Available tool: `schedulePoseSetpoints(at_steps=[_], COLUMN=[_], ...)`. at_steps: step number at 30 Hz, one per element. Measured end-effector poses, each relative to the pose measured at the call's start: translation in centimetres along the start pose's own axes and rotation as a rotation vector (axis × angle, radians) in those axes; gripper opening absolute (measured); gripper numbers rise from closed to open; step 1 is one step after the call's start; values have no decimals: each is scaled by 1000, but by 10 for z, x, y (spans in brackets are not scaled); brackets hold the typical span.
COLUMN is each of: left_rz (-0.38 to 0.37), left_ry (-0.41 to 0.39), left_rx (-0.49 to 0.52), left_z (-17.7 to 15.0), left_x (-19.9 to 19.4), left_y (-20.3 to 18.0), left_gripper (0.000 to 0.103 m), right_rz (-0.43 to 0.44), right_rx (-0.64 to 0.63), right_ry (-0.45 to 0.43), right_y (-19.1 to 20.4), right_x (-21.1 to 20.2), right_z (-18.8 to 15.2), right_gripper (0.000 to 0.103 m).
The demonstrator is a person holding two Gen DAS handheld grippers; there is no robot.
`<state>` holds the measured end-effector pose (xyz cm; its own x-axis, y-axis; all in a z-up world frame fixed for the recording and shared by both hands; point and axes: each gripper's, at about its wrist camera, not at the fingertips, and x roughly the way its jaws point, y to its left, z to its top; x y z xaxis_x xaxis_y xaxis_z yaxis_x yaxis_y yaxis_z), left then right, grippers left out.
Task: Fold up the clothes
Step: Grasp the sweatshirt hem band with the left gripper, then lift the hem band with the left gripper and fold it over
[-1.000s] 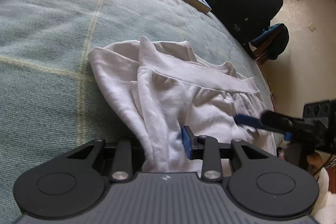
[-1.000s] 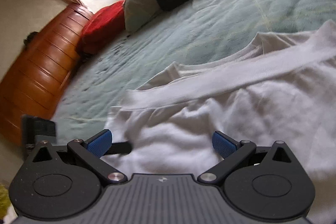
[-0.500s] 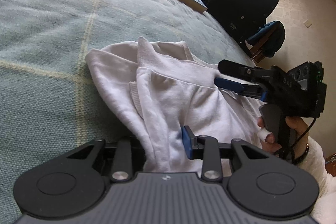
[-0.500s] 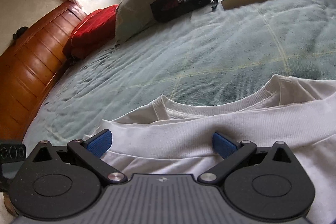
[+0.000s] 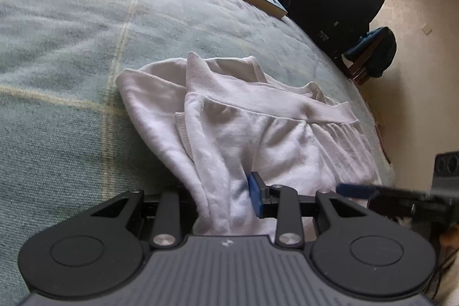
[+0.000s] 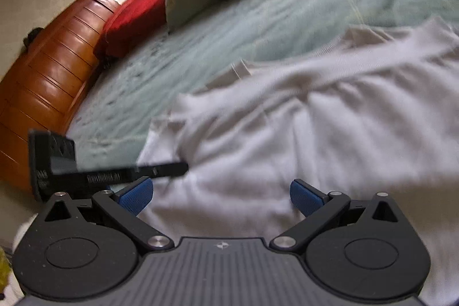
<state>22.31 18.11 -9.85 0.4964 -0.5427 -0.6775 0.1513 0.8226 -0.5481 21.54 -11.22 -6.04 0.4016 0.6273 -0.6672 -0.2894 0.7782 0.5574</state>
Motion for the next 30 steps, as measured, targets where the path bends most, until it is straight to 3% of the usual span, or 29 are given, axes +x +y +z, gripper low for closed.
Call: schedulePoseSetpoints(at_steps=[11, 19, 22, 29, 30], left_rz=[49, 87, 110, 178, 188], left_ry=[-11, 0, 16, 36, 36], left_rx=[6, -19, -22, -2, 6], left_z=[-2, 1, 4, 11, 11], left_x=[0, 0, 0, -2, -2], left_y=[-7, -13, -17, -36, -40], left_gripper=[33, 33, 32, 25, 24], right_rz=[-16, -18, -68, -338, -343], right_rx=[38, 48, -40, -420, -440], right_ry=[39, 41, 14, -121, -128], right_y=[-2, -2, 2, 16, 15], right_x=[-22, -36, -45, -66, -69], right_z=[-49, -57, -51, -51, -52], right_gripper=[103, 103, 103, 103, 103])
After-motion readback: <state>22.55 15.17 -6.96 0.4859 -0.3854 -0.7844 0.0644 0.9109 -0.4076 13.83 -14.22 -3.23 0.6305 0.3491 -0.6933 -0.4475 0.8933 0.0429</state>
